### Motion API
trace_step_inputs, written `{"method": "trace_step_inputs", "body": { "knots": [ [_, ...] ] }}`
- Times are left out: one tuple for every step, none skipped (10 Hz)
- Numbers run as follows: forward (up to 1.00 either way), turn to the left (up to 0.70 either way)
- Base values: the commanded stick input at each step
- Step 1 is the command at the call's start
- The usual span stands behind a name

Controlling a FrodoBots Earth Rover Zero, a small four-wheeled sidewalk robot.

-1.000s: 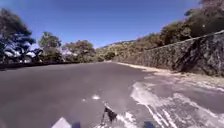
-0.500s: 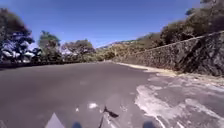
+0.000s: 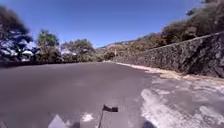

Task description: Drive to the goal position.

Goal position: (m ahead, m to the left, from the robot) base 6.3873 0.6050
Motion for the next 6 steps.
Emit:
{"method": "trace_step_inputs", "body": {
  "knots": [
    [0.70,0.00],
    [0.70,0.00],
    [0.70,0.00],
    [0.70,0.00],
    [0.70,0.00],
    [0.70,0.00]
  ]
}}
